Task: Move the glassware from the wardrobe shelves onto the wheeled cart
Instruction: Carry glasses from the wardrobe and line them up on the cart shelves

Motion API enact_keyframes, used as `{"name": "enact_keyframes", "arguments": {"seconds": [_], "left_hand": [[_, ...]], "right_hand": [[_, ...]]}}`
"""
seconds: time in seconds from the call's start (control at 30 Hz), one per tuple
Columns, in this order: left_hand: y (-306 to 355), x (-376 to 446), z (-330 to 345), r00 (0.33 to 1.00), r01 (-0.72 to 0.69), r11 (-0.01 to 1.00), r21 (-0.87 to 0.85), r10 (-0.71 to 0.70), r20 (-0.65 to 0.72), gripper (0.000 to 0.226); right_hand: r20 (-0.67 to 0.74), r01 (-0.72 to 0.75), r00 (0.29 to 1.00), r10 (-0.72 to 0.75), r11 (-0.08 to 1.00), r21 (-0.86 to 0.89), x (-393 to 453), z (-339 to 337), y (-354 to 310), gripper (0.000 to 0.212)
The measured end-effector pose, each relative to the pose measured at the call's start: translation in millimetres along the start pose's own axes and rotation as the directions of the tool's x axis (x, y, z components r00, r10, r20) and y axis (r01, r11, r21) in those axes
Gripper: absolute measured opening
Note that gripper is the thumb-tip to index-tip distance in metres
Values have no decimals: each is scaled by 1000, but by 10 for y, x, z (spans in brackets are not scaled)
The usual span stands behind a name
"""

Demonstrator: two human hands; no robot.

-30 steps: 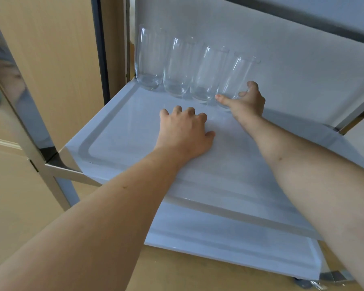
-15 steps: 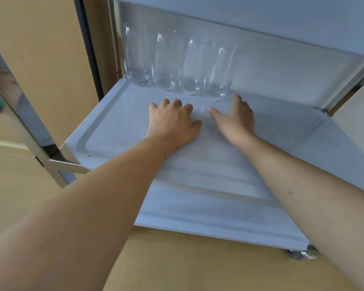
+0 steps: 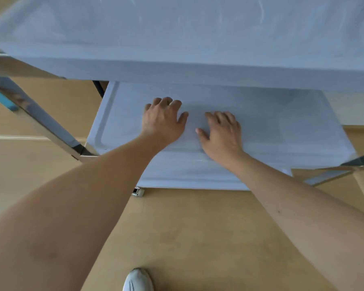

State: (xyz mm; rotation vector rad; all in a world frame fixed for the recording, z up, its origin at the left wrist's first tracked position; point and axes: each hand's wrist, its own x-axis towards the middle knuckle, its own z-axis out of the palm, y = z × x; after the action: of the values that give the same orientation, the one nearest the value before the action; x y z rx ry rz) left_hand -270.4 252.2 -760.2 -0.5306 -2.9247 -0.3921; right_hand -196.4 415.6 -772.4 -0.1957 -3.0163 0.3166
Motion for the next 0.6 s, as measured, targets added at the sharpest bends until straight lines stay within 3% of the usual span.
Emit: {"name": "enact_keyframes", "arguments": {"seconds": [0.33,0.6], "left_hand": [[431,-1033,-842,950,60,997,-58,-39,309,49],[969,-1628,-1647,918,105,991,-78,-66,392,48]], "right_hand": [[226,-110,970,96,992,54,-901,-804,-160,59],[332,-145,937,109,986,86,-1545,-1689,-197,59]]}}
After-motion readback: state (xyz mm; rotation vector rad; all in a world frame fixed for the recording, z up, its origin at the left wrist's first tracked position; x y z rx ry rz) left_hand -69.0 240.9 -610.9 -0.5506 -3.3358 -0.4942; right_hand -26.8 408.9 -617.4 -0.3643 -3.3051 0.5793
